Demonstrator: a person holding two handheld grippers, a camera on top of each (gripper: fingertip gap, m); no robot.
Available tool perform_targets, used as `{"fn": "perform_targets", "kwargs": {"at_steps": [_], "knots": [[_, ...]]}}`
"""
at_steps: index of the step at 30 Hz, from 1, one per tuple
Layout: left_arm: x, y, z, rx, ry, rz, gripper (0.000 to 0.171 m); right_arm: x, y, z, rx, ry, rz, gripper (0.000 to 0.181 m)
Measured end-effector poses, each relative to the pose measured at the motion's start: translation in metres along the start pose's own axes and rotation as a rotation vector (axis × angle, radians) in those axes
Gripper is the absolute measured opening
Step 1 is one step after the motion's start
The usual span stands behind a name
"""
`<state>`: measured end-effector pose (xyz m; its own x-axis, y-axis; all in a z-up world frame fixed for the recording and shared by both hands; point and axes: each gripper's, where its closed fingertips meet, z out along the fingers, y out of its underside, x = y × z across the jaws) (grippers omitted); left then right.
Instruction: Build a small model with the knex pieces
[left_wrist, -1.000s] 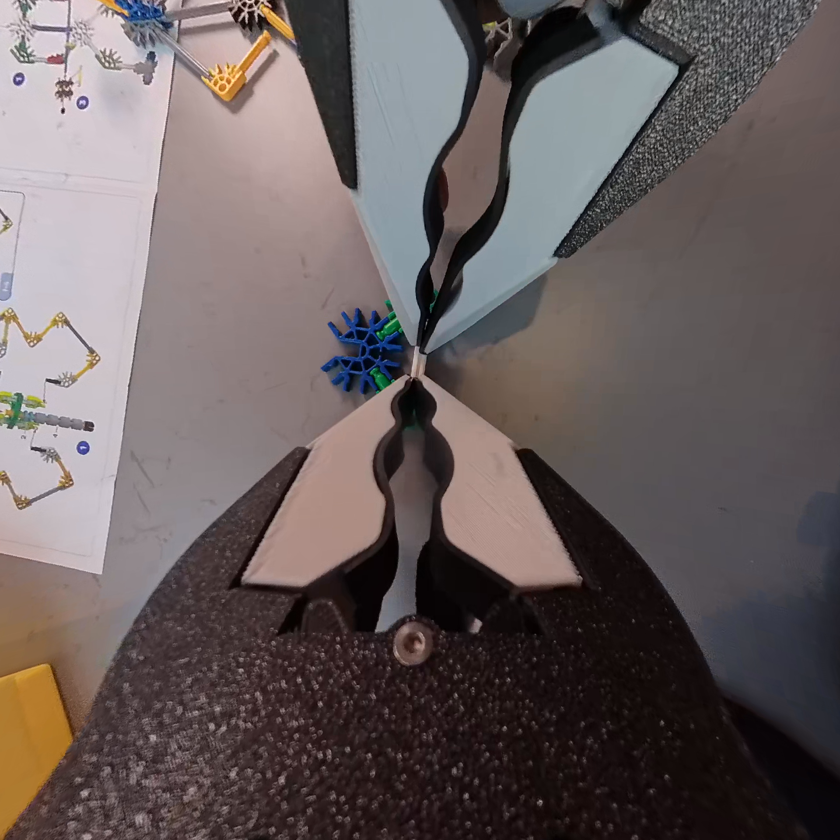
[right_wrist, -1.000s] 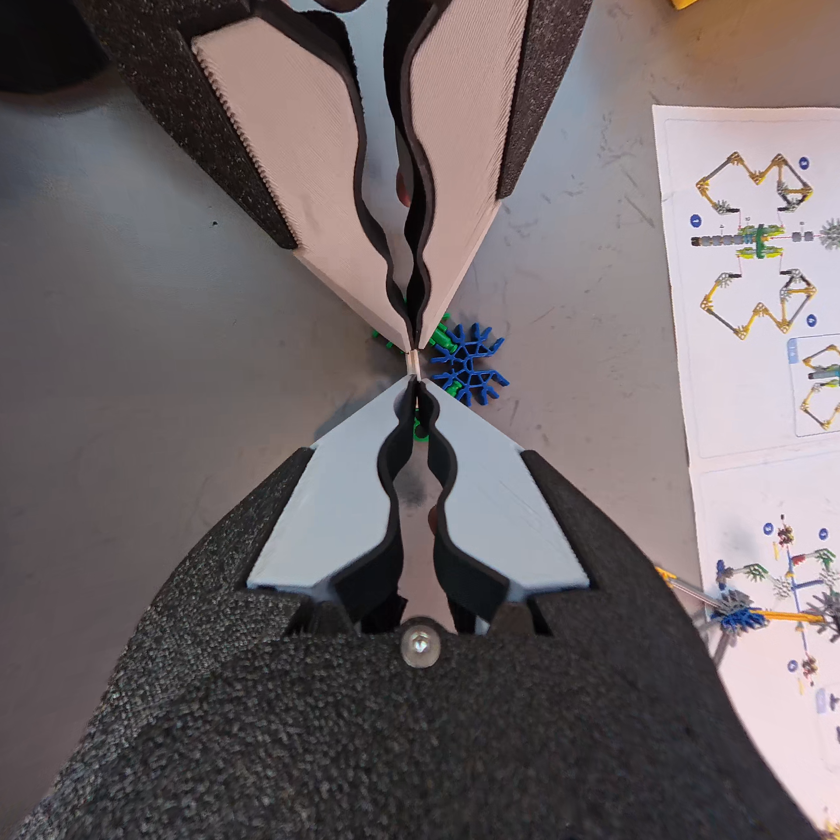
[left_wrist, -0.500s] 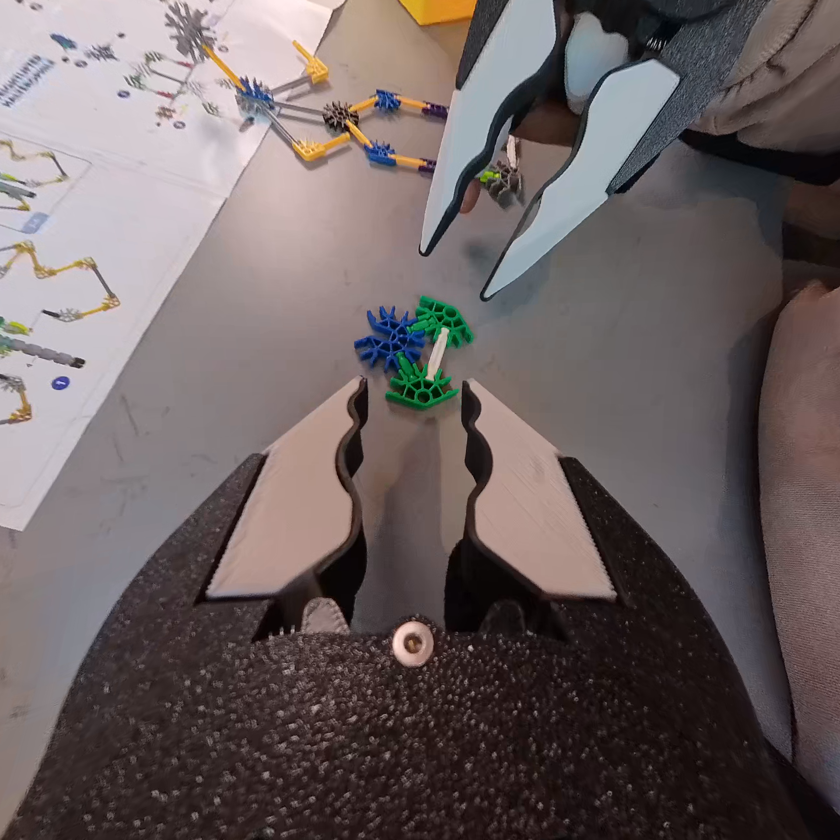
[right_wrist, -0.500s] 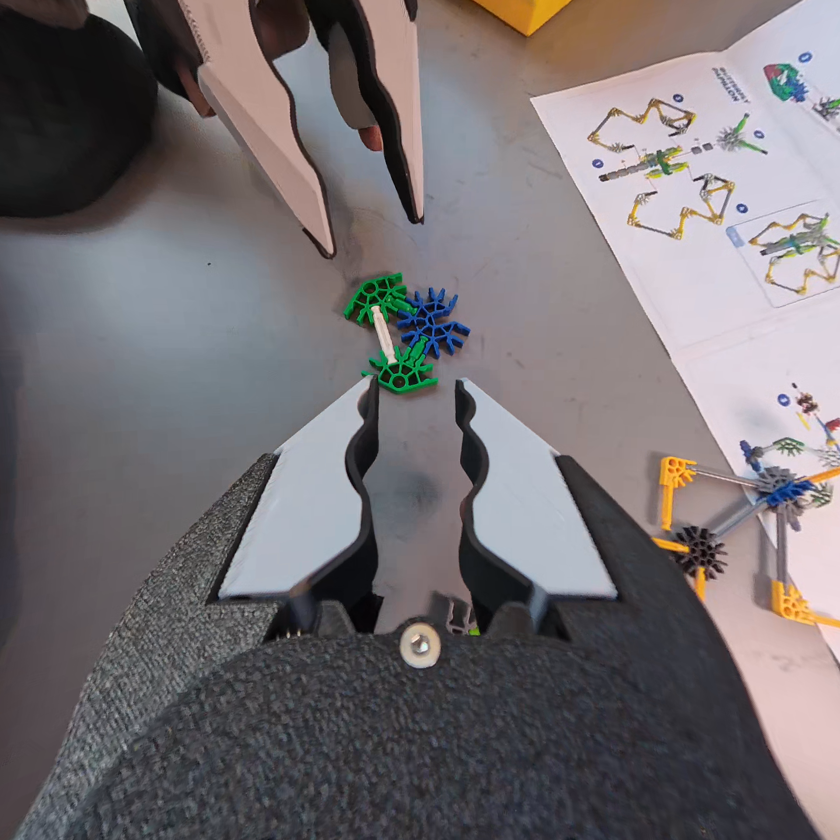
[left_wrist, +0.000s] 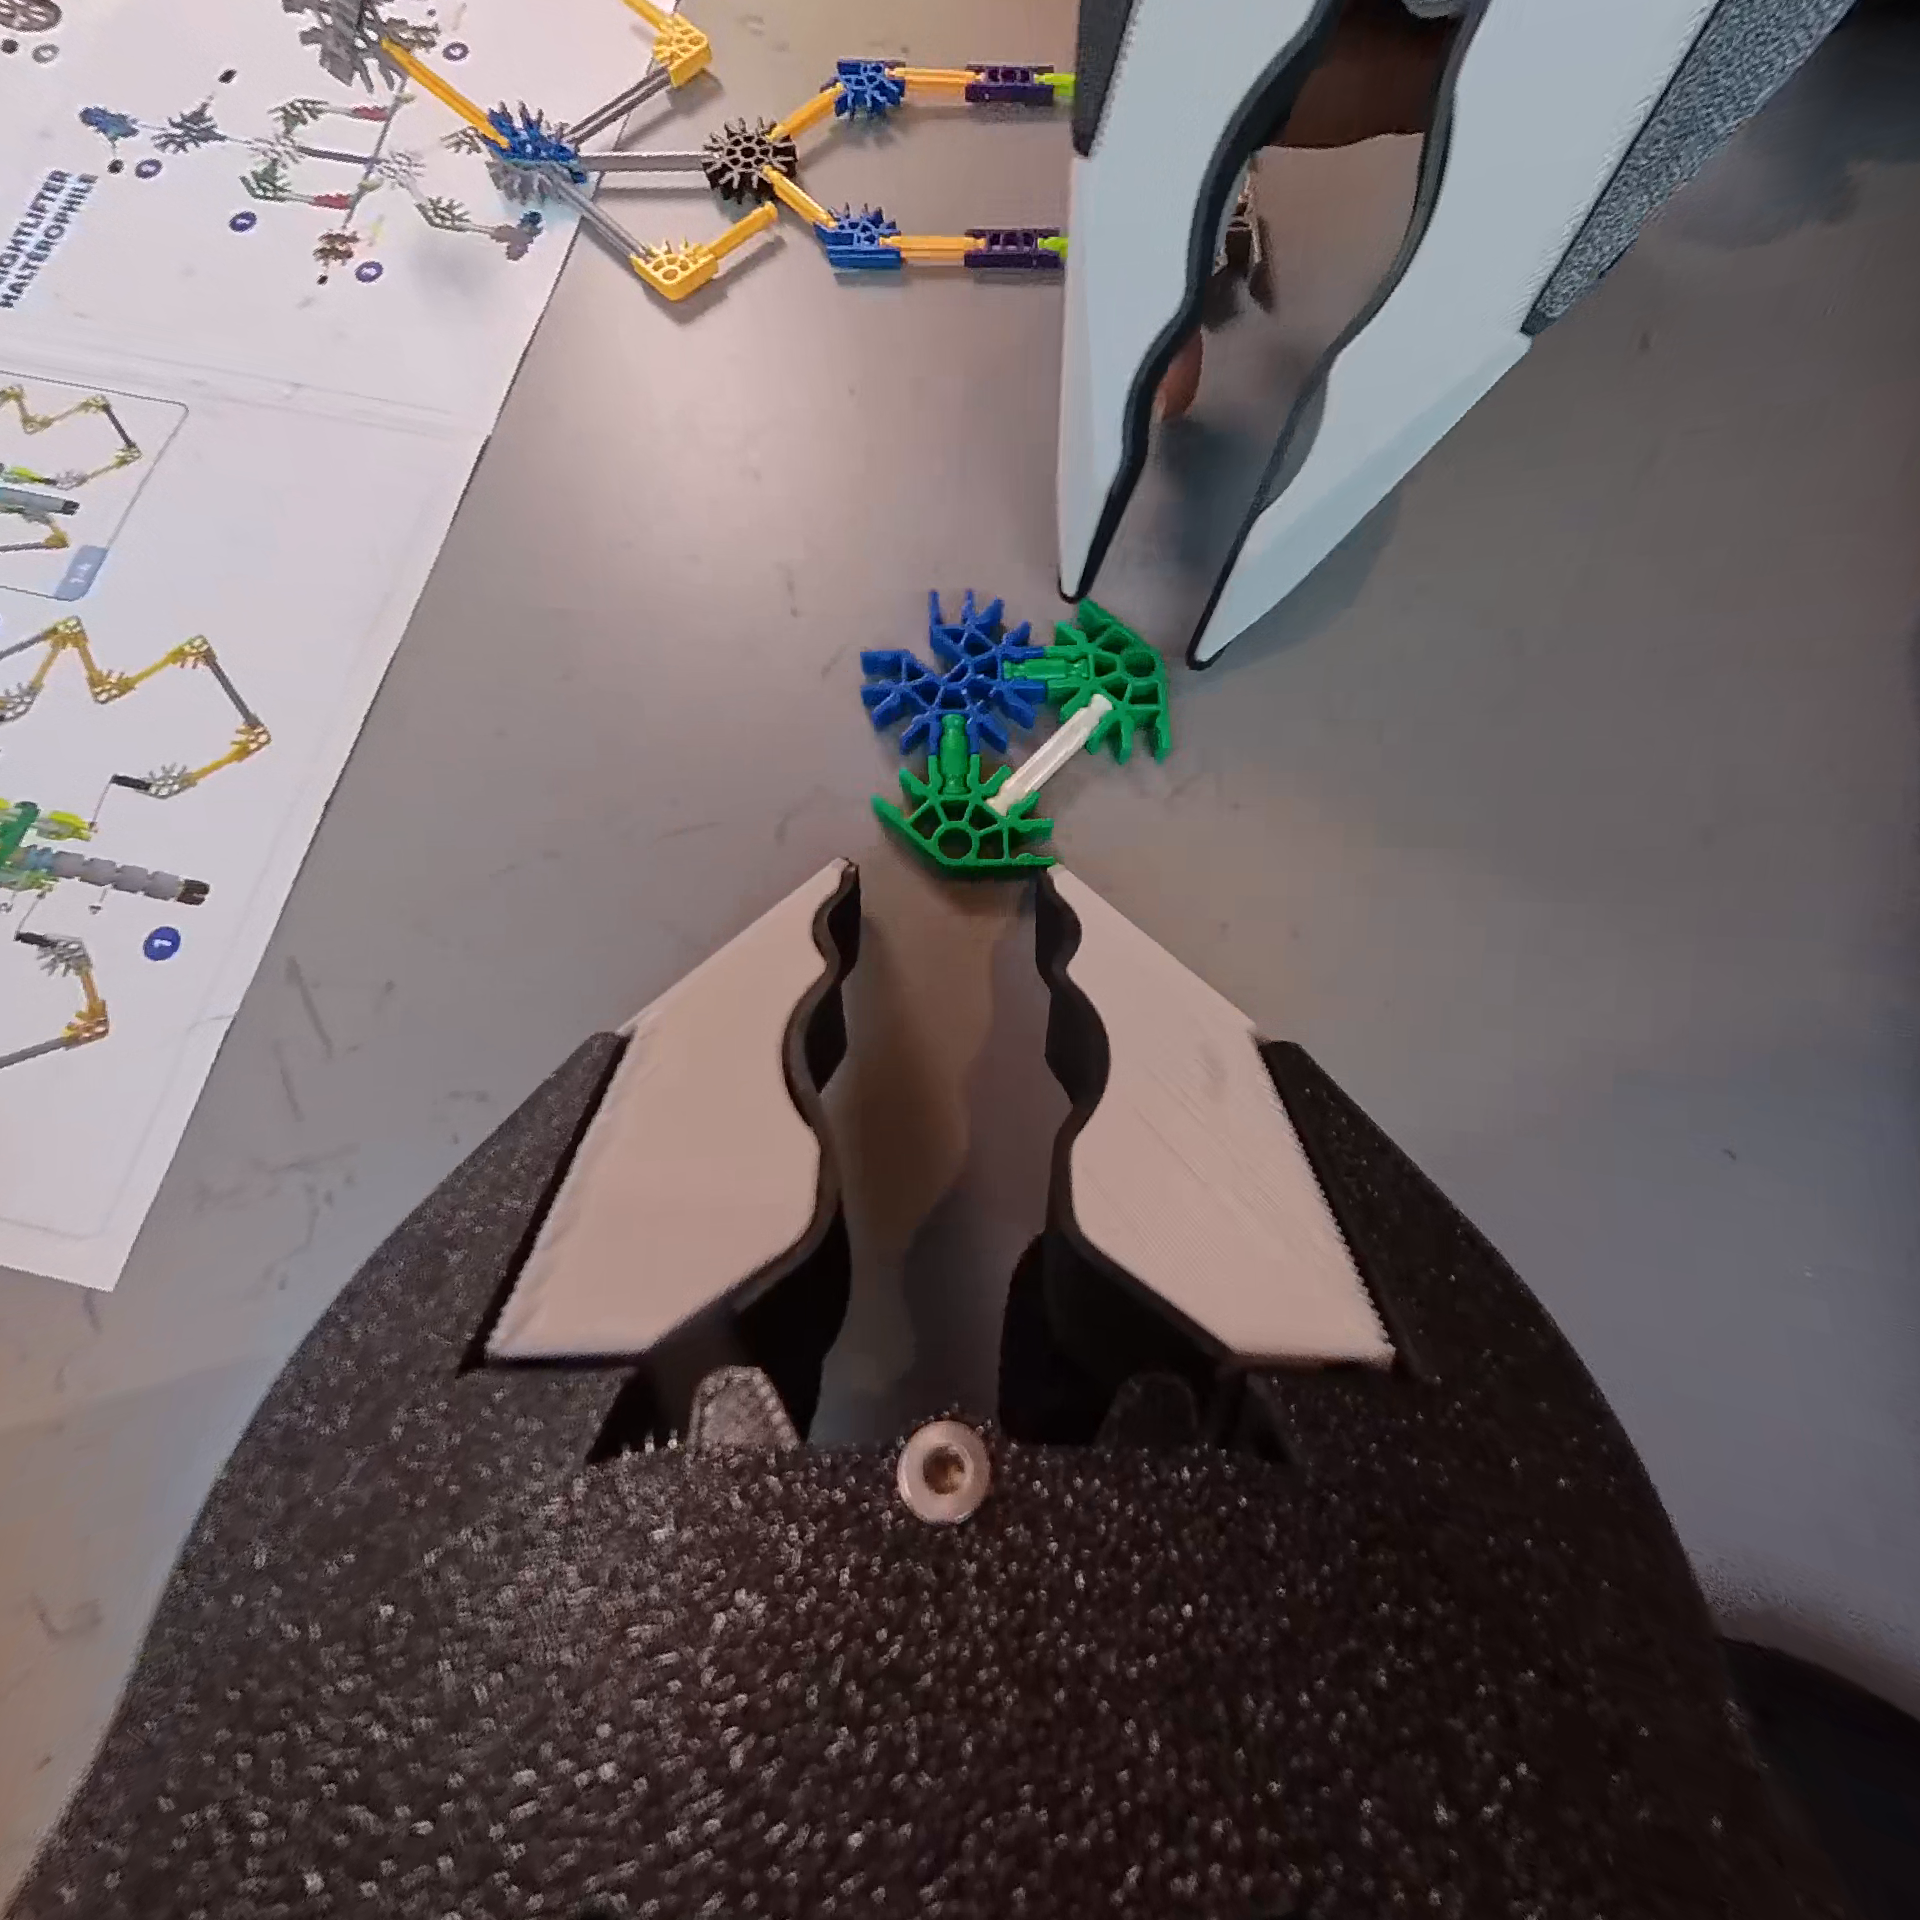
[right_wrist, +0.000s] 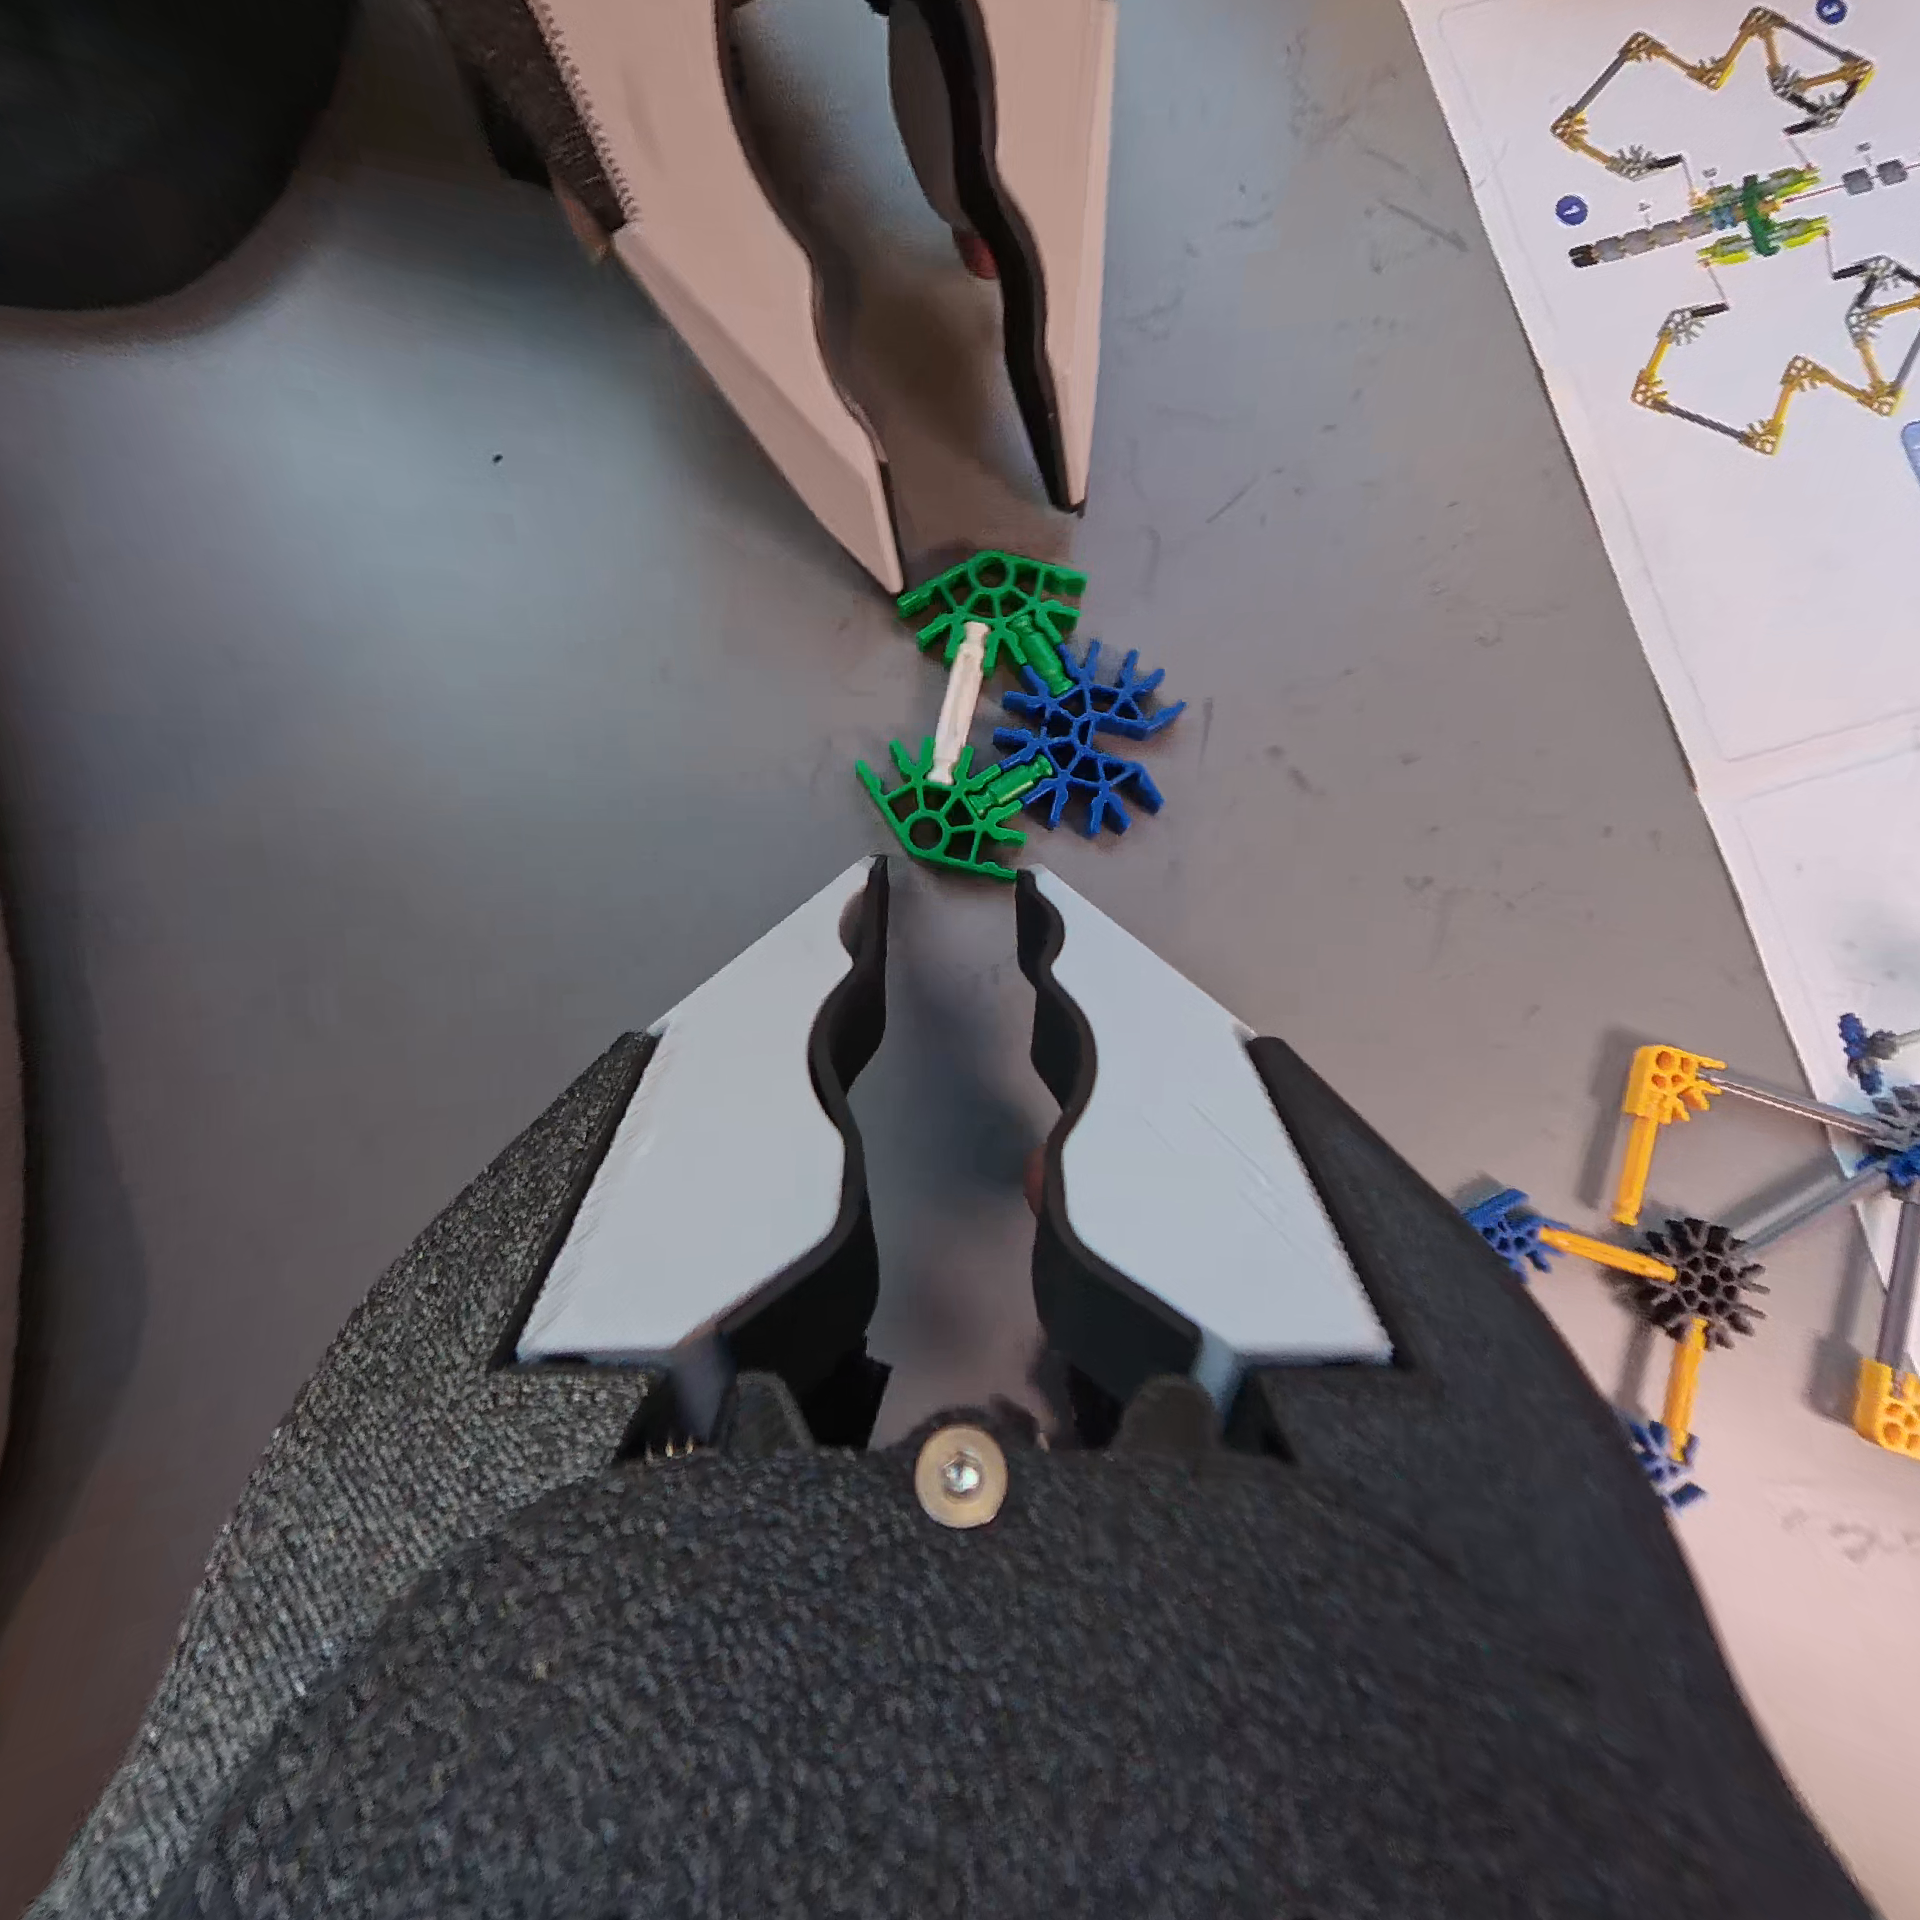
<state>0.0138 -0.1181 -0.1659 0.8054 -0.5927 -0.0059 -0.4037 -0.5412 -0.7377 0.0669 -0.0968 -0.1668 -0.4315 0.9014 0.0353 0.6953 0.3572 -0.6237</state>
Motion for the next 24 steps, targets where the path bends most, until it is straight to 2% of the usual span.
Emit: {"fn": "perform_targets", "kwargs": {"at_steps": [5,10,18,24], "knots": [[-0.007,0.001,0.001,0.014,-0.022,-0.01,0.028,-0.023,0.001,-0.003,0.037,-0.09,-0.058,0.018],[-0.015,-0.004,-0.001,0.057,-0.068,-0.007,0.024,-0.026,-0.009,-0.013,0.142,-0.153,-0.033,0.021],[-0.043,-0.023,-0.028,0.254,-0.158,-0.099,0.029,0.013,-0.045,-0.034,0.48,-0.133,0.196,0.032],[-0.071,-0.034,-0.057,0.406,-0.274,-0.195,0.04,0.046,-0.05,-0.05,0.604,-0.024,0.318,0.039]]}}
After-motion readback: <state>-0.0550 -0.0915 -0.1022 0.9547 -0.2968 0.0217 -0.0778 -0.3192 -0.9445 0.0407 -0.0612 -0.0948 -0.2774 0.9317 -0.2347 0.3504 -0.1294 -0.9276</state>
